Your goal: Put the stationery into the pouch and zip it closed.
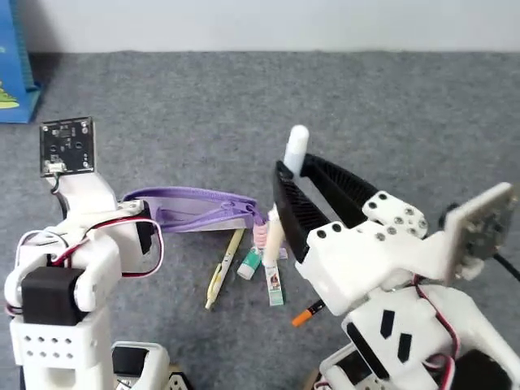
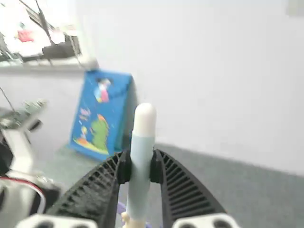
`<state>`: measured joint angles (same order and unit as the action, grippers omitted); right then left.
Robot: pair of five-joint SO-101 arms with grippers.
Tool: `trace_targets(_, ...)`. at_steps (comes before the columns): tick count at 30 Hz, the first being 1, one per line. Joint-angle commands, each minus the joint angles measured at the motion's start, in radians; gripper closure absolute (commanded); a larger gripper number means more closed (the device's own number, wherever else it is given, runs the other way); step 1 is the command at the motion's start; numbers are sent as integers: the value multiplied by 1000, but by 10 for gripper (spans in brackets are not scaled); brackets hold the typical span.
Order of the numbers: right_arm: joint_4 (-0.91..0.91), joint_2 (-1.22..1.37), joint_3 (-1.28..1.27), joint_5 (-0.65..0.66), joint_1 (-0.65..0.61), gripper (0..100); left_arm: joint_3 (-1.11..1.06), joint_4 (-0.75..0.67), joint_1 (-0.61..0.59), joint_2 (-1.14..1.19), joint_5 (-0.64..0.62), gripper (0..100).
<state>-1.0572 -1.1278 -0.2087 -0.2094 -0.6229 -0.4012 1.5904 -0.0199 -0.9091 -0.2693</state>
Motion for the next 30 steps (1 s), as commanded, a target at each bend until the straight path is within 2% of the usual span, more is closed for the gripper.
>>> trace_targets(1,131,19,-35,-9,-58,991,39,-29,3,17,-17,987)
trace_targets(9,312,22,-114,-11,-160,991,39,-25,3,18,-17,987)
trace_targets(18,662,24,-325,8,-160,991,38,-23,3,18,-15,987)
trace_targets(26,808,119,-477,66,-137,991,38,-23,3,15,-15,987)
trace_targets(30,773,148,-491,66,-124,987,38,-23,3,14,-15,987)
